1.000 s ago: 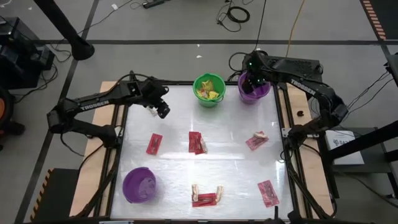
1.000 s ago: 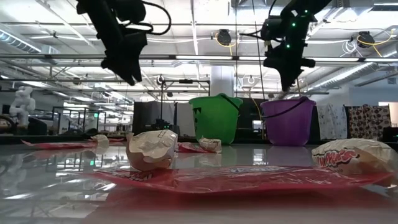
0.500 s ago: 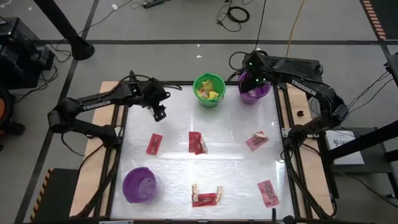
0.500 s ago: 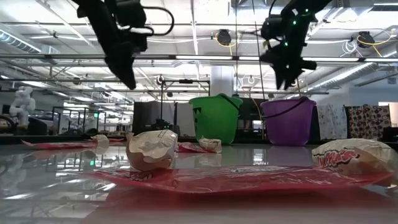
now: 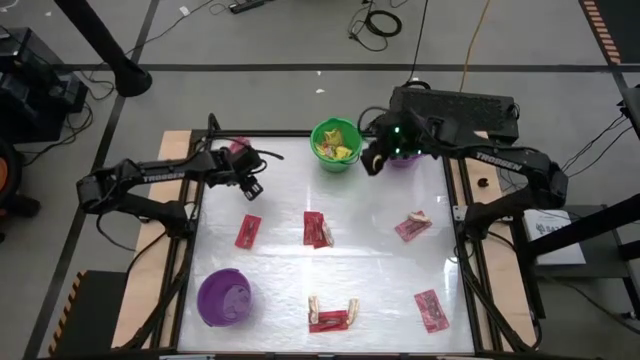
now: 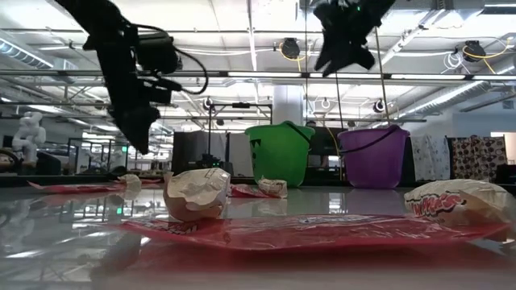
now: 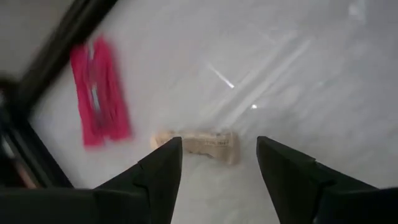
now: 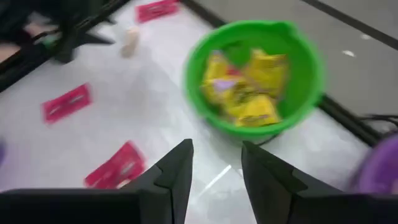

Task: Sort candy by brand, put in halloween buckets
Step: Put the light brown chocolate bar into the top violet bucket

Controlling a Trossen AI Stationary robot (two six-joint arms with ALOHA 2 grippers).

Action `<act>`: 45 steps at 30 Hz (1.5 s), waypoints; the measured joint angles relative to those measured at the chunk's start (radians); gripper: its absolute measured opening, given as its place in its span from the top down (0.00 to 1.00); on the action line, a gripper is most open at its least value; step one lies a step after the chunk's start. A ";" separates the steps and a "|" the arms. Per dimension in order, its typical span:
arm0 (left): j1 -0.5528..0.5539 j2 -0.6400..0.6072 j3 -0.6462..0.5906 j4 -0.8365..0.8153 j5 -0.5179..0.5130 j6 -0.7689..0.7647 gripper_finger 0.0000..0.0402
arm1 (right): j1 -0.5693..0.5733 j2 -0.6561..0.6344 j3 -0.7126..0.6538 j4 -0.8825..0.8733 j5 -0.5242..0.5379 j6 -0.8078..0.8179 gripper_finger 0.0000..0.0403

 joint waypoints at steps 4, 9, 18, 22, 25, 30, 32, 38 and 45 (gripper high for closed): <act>0.004 0.000 -0.031 0.035 -0.020 -0.218 0.47 | 0.081 0.004 0.000 0.007 0.001 0.006 0.68; 0.011 0.000 -0.061 0.042 -0.040 -0.408 0.47 | 0.140 0.005 0.000 0.008 0.004 0.026 0.68; 0.011 0.000 -0.163 0.157 -0.008 -0.526 0.47 | 0.164 0.005 0.000 0.008 0.006 0.033 0.68; 0.011 0.000 -0.189 0.218 -0.005 -0.548 0.47 | 0.163 0.005 0.000 0.008 0.006 0.028 0.68; 0.011 0.000 -0.219 0.255 -0.001 -0.571 0.47 | 0.163 0.005 0.000 0.010 0.006 0.016 0.68; 0.015 0.044 -0.261 0.292 0.000 -0.604 0.47 | 0.163 0.005 0.000 0.010 0.006 0.005 0.68; 0.018 0.074 -0.272 0.347 0.001 -0.603 0.47 | 0.163 0.005 0.000 0.011 0.006 0.005 0.68; 0.016 0.116 -0.273 0.399 -0.017 -0.601 0.47 | 0.163 0.005 0.000 0.014 0.006 0.005 0.68; 0.017 0.117 -0.275 0.424 -0.005 -0.573 0.65 | 0.163 0.005 0.000 0.014 0.005 0.020 0.68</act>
